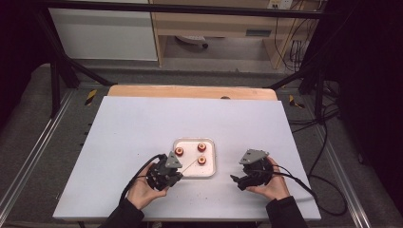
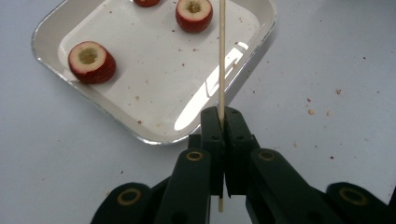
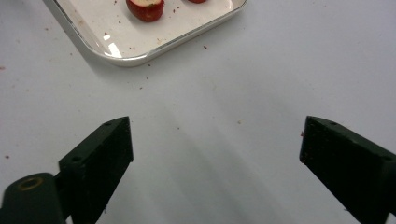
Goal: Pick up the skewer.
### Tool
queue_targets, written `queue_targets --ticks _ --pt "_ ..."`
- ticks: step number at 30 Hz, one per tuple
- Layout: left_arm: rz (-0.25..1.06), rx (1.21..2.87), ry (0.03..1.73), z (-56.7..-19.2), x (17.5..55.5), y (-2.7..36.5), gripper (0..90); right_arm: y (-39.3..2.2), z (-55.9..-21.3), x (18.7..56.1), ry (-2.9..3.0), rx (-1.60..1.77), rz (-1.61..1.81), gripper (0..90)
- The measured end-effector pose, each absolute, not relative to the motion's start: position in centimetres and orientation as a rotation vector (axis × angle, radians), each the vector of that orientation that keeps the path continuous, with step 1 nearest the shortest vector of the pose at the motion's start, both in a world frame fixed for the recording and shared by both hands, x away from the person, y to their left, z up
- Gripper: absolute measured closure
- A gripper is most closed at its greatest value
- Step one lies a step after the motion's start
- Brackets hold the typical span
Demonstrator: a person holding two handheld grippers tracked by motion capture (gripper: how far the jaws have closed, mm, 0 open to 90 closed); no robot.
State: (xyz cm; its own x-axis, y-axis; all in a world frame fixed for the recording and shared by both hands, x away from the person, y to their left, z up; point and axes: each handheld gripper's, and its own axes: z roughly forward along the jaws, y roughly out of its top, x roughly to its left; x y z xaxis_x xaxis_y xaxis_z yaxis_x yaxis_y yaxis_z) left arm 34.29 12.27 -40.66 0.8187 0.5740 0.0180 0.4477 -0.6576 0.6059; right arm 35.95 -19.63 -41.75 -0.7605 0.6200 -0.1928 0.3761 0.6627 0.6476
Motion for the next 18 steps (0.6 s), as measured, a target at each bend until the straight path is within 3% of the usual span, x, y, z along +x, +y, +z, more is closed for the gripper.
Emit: queue_targets --ticks 8,18 --pt "0.275 2.278 0.796 -41.3 33.6 14.9 88.2 -19.1 -41.2 36.8 2.523 0.868 0.893 2.8" --pt "0.295 2.207 0.816 -41.8 33.3 16.3 88.1 -16.9 -40.4 37.9 2.594 0.837 0.893 1.9"
